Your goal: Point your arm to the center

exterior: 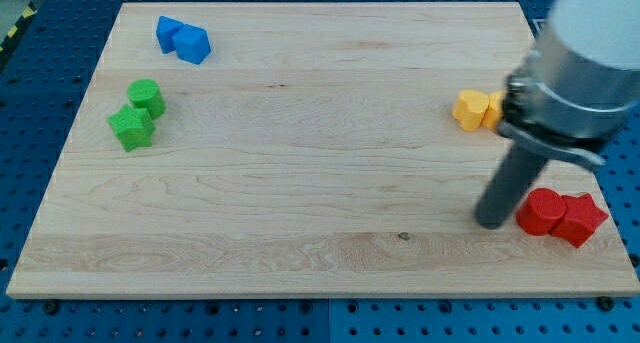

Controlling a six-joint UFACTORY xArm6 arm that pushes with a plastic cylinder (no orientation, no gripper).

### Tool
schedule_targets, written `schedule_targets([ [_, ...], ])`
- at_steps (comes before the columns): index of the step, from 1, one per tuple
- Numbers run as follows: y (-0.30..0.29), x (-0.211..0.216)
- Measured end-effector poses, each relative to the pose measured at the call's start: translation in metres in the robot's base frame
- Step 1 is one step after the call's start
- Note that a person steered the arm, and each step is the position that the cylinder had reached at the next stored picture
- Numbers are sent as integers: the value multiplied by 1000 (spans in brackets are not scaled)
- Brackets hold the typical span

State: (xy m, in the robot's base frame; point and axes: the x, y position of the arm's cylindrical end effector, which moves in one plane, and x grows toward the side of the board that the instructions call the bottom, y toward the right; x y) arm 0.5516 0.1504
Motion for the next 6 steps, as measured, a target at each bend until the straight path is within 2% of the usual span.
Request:
schedule_targets([
  [1, -54, -27],
  [2, -66, -76],
  [4, -66, -76],
  [5, -92, -77],
  [6, -146, -96],
])
